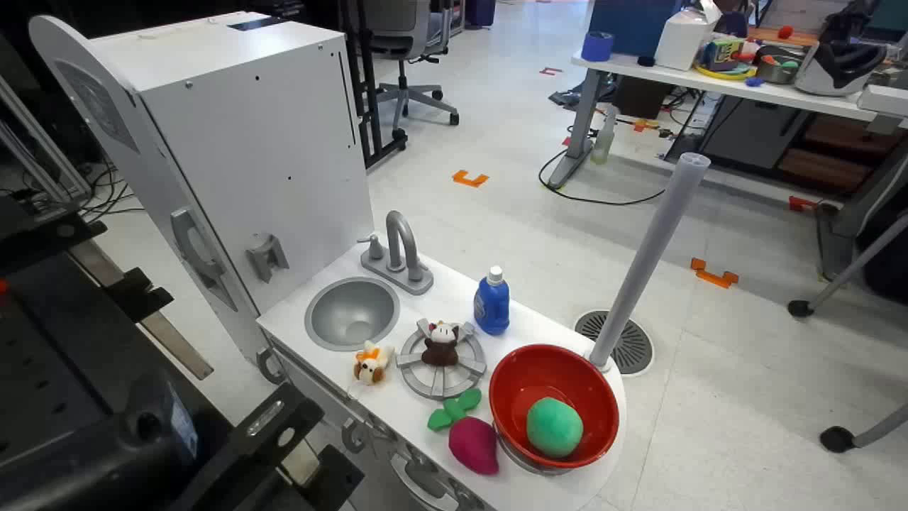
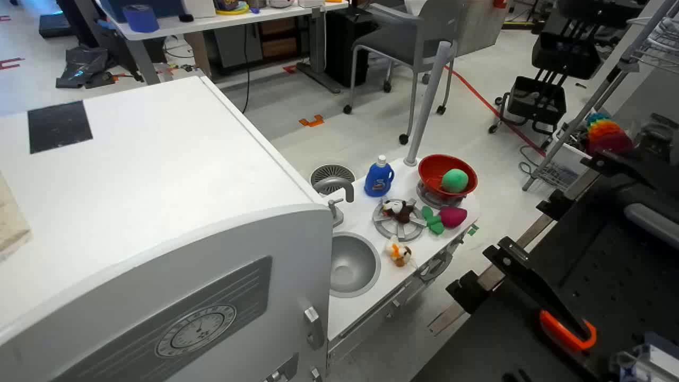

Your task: Remove the brown toy from the toy stove and put it in the toy sink

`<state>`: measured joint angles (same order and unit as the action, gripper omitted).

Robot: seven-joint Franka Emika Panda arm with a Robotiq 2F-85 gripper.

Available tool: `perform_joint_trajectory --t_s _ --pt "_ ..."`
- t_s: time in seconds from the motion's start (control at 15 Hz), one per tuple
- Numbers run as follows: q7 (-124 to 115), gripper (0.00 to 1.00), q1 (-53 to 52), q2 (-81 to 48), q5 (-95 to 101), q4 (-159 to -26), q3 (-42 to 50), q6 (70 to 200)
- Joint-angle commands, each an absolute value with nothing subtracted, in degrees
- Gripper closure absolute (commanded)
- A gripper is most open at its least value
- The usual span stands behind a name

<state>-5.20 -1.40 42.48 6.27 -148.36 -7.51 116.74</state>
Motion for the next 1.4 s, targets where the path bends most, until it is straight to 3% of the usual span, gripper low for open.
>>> perform_joint_trajectory --t_s 0.0,1.0,1.33 --pt "-5.45 0.00 -1.82 42.43 6.55 -148.13 -7.18 116.52" --pt "-5.45 0.00 -1.82 42.45 6.55 -148.07 -7.18 116.52" --pt "-4.71 0.00 -0.14 34.45 8.63 -144.76 -6.33 119.60"
